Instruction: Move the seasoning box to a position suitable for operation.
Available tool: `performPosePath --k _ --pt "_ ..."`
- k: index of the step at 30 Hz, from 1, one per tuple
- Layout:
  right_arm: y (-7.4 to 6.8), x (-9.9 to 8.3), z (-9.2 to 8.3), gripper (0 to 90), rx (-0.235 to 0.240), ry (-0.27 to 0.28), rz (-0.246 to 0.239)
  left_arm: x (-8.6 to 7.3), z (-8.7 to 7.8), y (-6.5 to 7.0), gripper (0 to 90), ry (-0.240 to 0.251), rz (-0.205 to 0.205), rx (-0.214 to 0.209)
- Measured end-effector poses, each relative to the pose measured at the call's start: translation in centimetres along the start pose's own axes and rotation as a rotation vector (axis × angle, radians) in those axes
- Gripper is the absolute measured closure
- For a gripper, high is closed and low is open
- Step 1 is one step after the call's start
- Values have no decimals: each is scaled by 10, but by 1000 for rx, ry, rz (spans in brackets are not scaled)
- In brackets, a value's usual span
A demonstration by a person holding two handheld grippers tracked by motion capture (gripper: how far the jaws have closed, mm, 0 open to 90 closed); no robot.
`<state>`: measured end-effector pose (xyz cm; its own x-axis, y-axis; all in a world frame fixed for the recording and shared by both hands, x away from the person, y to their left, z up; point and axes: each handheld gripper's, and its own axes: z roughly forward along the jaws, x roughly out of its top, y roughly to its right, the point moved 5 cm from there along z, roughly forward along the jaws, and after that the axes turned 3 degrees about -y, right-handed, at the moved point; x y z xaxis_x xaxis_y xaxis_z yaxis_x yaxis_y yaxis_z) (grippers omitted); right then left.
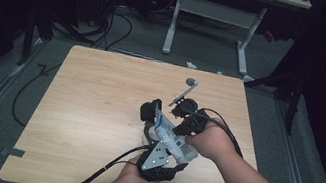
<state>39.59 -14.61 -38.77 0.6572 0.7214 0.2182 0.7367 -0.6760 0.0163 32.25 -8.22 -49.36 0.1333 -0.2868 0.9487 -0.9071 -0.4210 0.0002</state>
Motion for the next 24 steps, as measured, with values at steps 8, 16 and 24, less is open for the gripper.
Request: performPosePath --k 8,16,24 --pt "0 1 0 900 -2 -2 7 0 0 -1 518 1 1 0" --pt "0 1 -1 899 -5 0 6 1 0 -1 519 7 -1 0" --pt "0 1 -1 899 -5 4 4 2 0 -1 519 8 -1 0"
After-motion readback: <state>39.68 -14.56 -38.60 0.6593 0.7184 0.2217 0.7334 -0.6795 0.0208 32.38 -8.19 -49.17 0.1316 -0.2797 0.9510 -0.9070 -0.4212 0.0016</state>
